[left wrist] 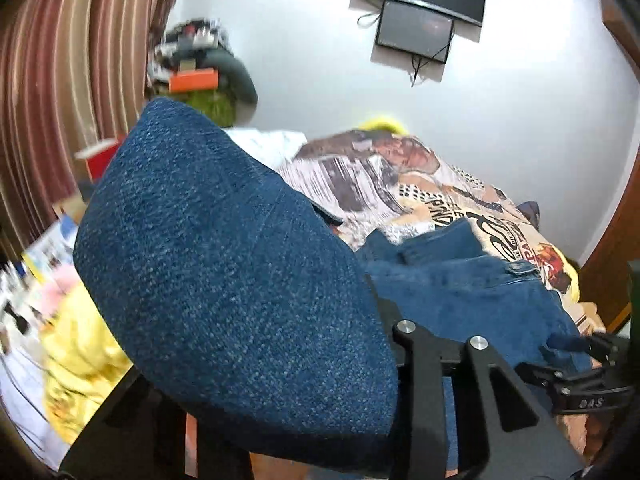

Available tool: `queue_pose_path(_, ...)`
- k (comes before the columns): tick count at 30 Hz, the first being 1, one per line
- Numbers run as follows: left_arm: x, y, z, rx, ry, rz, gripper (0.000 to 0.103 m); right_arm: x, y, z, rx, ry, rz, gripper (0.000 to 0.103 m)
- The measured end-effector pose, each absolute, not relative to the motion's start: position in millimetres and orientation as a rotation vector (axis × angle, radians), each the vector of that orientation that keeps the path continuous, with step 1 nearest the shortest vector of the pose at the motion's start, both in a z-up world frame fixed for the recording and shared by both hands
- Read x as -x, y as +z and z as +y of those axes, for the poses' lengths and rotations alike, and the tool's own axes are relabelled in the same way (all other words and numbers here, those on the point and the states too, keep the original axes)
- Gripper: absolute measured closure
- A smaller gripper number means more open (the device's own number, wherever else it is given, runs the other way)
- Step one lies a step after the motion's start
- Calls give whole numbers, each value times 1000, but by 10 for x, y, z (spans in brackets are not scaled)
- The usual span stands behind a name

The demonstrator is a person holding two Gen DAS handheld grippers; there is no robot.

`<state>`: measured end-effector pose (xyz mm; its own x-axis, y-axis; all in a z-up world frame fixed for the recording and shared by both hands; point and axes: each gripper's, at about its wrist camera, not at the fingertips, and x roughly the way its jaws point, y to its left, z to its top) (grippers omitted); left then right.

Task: Fold large clothes
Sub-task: 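Grasp the folded jacket end with the left gripper and lift it over the bundle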

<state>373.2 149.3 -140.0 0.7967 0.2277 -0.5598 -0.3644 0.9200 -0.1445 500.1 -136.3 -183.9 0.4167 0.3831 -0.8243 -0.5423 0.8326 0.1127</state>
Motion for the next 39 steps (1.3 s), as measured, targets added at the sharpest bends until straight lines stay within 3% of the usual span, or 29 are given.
queue_pose_path(9, -3669, -1609, 1685, 245, 354, 668, 67, -4933, -2278, -511, 320, 718, 1046, 15)
queue_pose_path(11, -3614, -1692, 1683, 249, 361, 683, 67, -4918, -2355, -488, 316, 698, 1027, 10)
queue_pose_path(18, -3644, -1567, 1476, 184, 337, 633, 68, -4854, -2310, -522, 349, 716, 1013, 9)
queue_pose_path(29, -4108, -856, 420, 25, 137, 450, 75, -4872, -1977, -1518, 200, 575, 991, 9)
queue_pose_path(39, -4319, -1070, -755, -126, -129, 544, 76, -4588, -1826, -2901, 40, 364, 1002, 9)
